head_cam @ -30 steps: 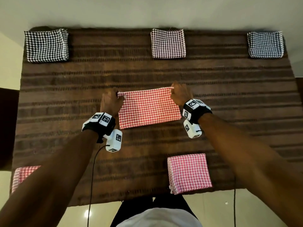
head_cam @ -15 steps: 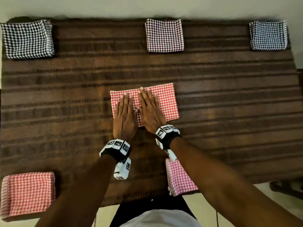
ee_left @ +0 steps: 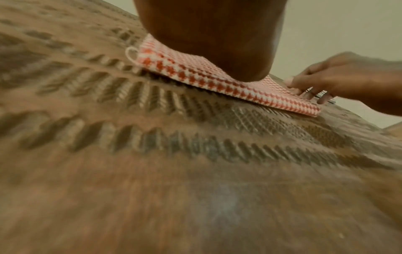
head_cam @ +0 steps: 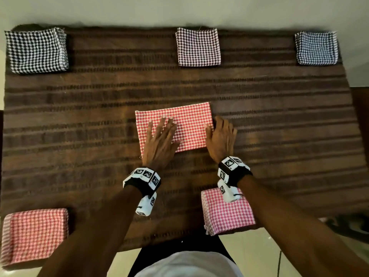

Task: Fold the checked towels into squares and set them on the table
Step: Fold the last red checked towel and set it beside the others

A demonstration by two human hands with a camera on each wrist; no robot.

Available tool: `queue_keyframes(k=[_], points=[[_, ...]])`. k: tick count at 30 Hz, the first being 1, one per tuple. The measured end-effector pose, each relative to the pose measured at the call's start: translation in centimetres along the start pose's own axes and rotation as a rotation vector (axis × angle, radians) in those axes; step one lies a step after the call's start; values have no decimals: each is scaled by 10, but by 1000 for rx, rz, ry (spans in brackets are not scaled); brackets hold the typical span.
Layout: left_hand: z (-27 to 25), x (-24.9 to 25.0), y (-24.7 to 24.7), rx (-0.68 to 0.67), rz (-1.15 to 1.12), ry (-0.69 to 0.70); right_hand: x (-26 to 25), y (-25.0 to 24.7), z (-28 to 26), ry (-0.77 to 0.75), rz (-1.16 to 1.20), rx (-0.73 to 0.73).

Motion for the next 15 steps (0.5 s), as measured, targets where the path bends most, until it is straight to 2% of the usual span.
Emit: queue_keyframes(k=[5,7,9,12,15], points=[[2,3,6,-75,71,10,-4,0,12,306,266,-230],[2,4,6,-74,105,24,-3,-6,19,365,339,-331],[3,5,6,-83,132,32,-5,-14,24,366,383,-348],[4,6,2,-68,109,35,-23,-27,19,292,430,-260],[9,2,-6,64,-112,-10,-57,-39,3,156,410,-145]])
Point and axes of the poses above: each hand's wrist, its own z-axis towards the middle knuckle, its own y-axis out of the palm, x = y × z, the point moved 3 cm from there along z, towards the middle knuckle, and after that the axes turned 1 degree about x, right-handed, at the moved point
